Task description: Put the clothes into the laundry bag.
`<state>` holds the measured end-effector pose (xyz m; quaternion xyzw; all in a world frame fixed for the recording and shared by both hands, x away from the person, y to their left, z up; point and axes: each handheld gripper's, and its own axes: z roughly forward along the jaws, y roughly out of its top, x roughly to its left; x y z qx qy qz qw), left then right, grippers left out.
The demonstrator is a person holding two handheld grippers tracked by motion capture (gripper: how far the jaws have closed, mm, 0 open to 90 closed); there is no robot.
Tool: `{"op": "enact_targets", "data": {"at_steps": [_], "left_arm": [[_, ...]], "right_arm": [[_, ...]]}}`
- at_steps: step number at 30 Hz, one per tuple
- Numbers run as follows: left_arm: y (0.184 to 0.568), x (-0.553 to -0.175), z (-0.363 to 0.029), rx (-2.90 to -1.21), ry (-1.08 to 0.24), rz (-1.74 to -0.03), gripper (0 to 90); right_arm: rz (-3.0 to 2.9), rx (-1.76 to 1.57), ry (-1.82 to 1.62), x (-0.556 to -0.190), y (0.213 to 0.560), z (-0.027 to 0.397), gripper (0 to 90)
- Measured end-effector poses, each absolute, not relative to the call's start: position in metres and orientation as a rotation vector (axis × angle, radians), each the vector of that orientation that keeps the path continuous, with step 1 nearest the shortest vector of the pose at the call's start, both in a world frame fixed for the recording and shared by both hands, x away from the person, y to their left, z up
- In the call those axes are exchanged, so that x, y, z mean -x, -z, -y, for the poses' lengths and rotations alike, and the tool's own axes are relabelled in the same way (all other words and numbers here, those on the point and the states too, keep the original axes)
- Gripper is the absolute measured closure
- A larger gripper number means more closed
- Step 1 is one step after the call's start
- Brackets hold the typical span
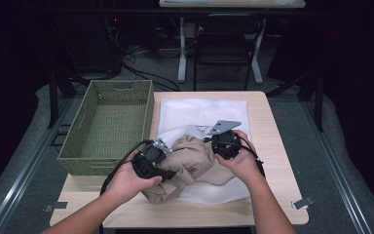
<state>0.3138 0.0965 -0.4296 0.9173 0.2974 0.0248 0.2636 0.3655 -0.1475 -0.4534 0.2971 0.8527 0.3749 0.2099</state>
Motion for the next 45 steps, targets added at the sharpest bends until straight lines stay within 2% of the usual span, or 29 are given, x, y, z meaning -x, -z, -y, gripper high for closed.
{"op": "enact_targets", "data": {"at_steps": [45], "left_arm": [[0.4374, -0.3165, -0.0994, -2.479, -0.053, -0.814, 64.6]], "right_arm": [[-2.38, -0.814, -1.037, -0.3657, 0.4561, 0.1455, 87.4]]}}
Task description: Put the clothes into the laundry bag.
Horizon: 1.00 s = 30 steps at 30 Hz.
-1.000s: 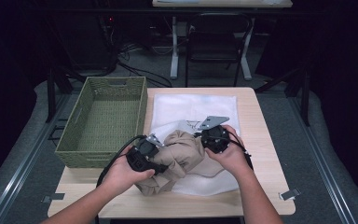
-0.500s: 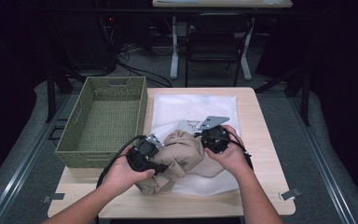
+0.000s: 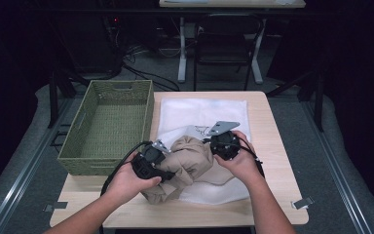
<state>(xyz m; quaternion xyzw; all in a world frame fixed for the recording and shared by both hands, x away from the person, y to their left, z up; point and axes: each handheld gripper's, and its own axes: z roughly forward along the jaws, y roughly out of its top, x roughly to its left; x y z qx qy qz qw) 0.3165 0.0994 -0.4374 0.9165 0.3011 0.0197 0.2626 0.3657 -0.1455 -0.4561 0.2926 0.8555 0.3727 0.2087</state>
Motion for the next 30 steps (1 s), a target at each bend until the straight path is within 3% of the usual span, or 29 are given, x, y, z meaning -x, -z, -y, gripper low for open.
{"op": "enact_targets", "data": {"at_steps": [30], "left_arm": [[0.4362, -0.3201, -0.1021, -2.469, -0.073, -0.83, 64.8]], "right_arm": [[-2.374, -0.808, -1.046, -0.3632, 0.4519, 0.1455, 87.9]]}}
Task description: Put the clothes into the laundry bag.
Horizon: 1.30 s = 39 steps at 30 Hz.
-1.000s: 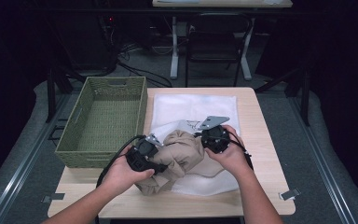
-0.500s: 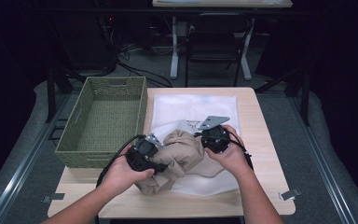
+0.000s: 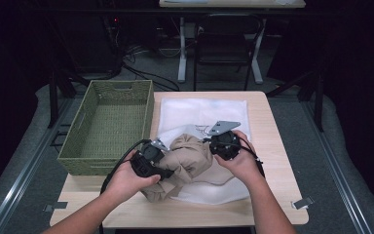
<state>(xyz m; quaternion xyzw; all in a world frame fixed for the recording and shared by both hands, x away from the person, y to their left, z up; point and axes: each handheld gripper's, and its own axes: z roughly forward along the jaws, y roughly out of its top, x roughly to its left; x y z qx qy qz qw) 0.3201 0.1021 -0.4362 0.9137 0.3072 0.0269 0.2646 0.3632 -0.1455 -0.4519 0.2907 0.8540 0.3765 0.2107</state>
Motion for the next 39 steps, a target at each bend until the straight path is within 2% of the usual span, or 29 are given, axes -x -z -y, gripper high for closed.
{"op": "enact_targets", "data": {"at_steps": [39], "left_arm": [[0.448, -0.315, -0.093, -2.492, -0.064, -0.802, 65.1]], "right_arm": [[-2.338, -0.805, -1.112, -0.358, 0.439, 0.151, 88.1]]}}
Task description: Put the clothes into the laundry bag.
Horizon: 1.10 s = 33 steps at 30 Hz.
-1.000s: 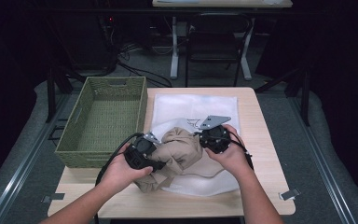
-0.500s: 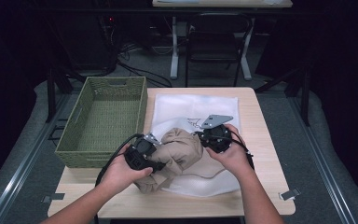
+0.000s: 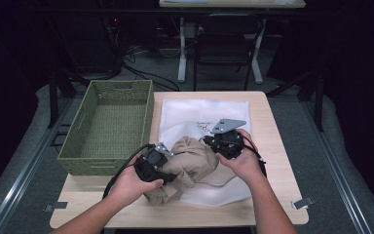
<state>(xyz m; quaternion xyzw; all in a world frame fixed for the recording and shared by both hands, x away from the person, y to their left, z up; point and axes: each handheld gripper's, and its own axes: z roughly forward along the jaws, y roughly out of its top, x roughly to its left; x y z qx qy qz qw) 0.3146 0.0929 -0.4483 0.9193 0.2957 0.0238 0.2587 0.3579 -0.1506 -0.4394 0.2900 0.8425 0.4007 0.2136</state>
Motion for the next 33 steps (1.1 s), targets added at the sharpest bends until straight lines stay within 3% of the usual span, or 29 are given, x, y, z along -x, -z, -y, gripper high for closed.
{"op": "enact_targets", "data": {"at_steps": [33], "left_arm": [[0.473, -0.307, -0.043, -2.535, 0.016, -0.69, 65.2]], "right_arm": [[-2.286, -0.8, -1.172, -0.353, 0.429, 0.154, 88.2]]}}
